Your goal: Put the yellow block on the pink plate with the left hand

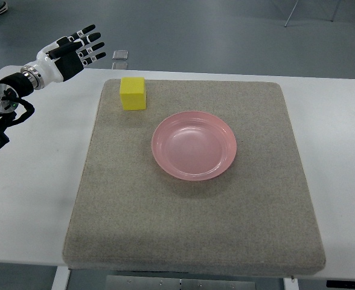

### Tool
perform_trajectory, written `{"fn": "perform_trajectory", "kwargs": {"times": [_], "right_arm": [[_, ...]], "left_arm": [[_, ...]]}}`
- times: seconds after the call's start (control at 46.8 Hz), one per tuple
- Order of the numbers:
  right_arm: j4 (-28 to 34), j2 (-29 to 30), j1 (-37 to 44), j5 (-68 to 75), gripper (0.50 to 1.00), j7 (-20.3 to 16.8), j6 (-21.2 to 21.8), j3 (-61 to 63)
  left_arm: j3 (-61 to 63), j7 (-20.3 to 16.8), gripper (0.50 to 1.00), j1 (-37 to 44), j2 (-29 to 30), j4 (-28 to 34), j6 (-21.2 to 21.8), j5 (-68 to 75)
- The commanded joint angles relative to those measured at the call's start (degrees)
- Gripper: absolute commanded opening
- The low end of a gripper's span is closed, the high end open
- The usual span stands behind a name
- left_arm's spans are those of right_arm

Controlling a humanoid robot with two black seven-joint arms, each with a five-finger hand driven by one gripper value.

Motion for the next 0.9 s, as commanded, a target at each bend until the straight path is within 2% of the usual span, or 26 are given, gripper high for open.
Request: {"fn": "perform_trajectory", "kwargs": {"times": [0.0, 0.877], "right_arm": [[0.0, 0.0, 0.0, 0.0, 0.924, 0.0, 0.0, 0.0], [0.0, 0.0, 0.0, 0.0, 0.924, 0.0, 0.0, 0.0]], "left_arm": [[0.1, 0.0, 0.996, 0.0, 0.0, 0.0, 0.0, 0.1], [0.2, -0.1, 0.996, -2.7, -0.1, 1.0, -0.1, 0.2]]}}
